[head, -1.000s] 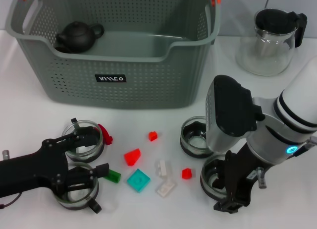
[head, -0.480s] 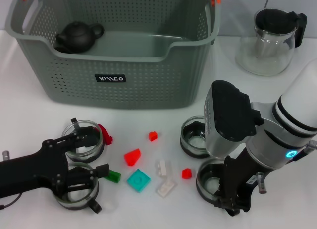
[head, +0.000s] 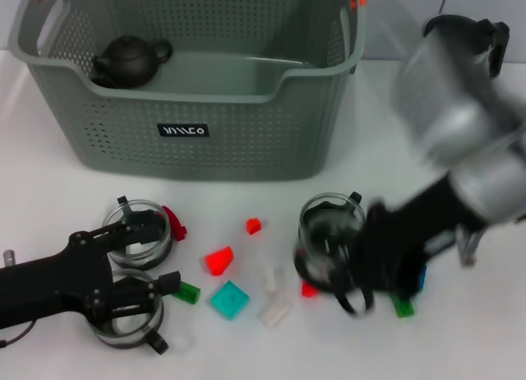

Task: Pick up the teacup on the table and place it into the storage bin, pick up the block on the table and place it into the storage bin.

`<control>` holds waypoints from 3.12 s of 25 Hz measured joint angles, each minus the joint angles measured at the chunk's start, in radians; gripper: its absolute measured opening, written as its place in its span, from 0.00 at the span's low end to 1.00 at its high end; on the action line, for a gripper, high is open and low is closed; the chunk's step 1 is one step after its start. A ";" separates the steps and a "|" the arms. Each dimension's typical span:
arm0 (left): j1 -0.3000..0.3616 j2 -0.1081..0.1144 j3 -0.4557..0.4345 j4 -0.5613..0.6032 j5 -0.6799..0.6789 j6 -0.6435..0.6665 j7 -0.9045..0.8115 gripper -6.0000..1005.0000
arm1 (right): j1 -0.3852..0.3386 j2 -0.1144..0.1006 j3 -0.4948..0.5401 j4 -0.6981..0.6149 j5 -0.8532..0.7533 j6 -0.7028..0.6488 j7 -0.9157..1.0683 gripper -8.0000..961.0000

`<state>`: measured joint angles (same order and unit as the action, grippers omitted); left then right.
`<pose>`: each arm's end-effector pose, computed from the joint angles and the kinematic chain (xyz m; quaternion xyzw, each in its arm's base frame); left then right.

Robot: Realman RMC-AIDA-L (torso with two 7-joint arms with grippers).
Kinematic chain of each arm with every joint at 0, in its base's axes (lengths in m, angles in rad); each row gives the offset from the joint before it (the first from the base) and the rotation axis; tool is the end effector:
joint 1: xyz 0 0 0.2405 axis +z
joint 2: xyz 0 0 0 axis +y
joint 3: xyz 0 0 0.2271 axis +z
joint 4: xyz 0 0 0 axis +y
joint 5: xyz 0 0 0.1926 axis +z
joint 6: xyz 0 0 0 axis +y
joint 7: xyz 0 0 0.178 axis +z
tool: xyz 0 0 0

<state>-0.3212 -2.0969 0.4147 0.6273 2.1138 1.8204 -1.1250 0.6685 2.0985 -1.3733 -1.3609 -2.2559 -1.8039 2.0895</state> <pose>-0.2616 0.2359 0.0002 -0.9167 -0.2134 -0.3030 0.1492 0.1133 0.2796 -0.0361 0.9915 -0.0744 0.0944 0.0495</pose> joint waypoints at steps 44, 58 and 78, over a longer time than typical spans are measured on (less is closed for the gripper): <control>-0.027 -0.014 0.003 -0.060 -0.001 -0.040 0.001 0.83 | 0.696 0.003 0.203 1.049 0.052 1.245 0.104 0.10; -0.032 -0.014 0.003 -0.063 0.000 -0.048 0.001 0.83 | 0.574 0.002 0.183 0.881 0.103 1.196 0.108 0.37; -0.031 -0.006 -0.002 -0.062 0.000 -0.047 -0.006 0.83 | -0.268 -0.040 0.266 -0.231 0.296 0.009 -0.180 0.45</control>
<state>-0.3521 -2.1030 0.4125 0.5650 2.1138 1.7732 -1.1312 0.4002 2.0588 -1.1076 -1.5922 -1.9602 -1.7952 1.9098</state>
